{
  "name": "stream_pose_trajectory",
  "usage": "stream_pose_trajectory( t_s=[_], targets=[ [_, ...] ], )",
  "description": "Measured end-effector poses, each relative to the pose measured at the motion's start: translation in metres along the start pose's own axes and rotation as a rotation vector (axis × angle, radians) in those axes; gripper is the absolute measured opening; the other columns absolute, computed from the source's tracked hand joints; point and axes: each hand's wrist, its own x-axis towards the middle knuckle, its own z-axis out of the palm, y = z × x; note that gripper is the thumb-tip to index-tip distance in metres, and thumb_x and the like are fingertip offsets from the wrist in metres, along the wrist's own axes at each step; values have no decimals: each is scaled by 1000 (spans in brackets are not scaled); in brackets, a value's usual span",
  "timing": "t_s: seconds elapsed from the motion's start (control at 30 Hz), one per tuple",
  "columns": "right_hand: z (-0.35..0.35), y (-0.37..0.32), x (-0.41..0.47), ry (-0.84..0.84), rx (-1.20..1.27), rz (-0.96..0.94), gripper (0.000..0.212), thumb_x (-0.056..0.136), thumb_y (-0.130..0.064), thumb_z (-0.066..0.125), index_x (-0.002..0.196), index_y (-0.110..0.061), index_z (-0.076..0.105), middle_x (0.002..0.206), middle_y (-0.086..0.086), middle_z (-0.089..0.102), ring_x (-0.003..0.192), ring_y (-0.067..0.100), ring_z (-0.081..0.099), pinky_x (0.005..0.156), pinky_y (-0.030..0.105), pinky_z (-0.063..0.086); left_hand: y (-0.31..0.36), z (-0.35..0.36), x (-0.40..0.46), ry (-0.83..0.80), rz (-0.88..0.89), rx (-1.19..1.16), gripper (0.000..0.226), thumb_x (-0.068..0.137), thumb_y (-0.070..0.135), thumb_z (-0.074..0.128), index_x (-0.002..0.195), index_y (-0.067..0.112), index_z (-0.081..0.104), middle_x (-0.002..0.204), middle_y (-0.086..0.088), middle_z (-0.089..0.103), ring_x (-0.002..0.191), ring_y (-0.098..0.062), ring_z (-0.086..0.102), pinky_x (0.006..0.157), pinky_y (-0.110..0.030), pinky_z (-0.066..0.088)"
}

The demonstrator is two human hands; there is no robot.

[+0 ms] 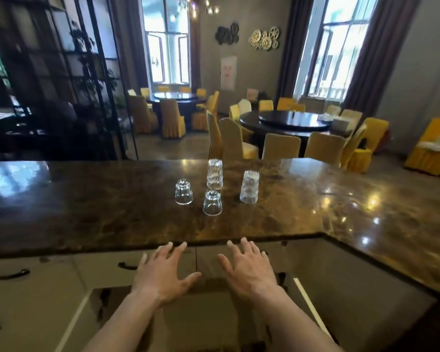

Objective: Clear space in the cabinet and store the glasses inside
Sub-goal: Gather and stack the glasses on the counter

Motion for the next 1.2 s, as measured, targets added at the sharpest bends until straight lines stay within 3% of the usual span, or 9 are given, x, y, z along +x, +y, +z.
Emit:
stream_pose_trajectory(
  t_s=[0.33, 0.67, 0.83, 1.2],
  targets=[
    [-82, -19, 32, 174, 8, -28, 70, 96, -69, 18, 157, -33, 20, 168, 8, 12, 154, 28, 7, 124, 51, 11, 13, -74, 46, 144, 59, 12, 90, 80, 84, 38, 155, 44, 8, 166, 3, 12, 152, -19, 8, 123, -48, 4],
    [-68, -4, 64, 172, -26, -57, 70, 98, -66, 20, 158, -31, 17, 168, 9, 10, 154, 28, 6, 124, 50, 10, 11, -65, 74, 155, 44, 43, 90, 80, 83, 39, 155, 44, 6, 166, 2, 13, 152, -20, 8, 123, -46, 4],
    [-50, -4, 95, 125, -62, -104, 69, 99, -61, 30, 158, -30, 13, 168, 9, 7, 154, 28, 5, 124, 49, 10, 0, -47, 97, 123, 16, 46, 90, 82, 81, 40, 155, 43, 5, 166, 2, 12, 152, -19, 7, 123, -46, 4],
    [-36, -14, 256, 119, -124, -79, 71, 97, -58, 42, 157, -33, 13, 168, 8, 8, 154, 28, 7, 124, 46, 11, -54, -23, 269, 56, 32, 6, 92, 81, 81, 43, 155, 42, 5, 165, 3, 13, 152, -19, 10, 123, -42, 5]
  ],
)
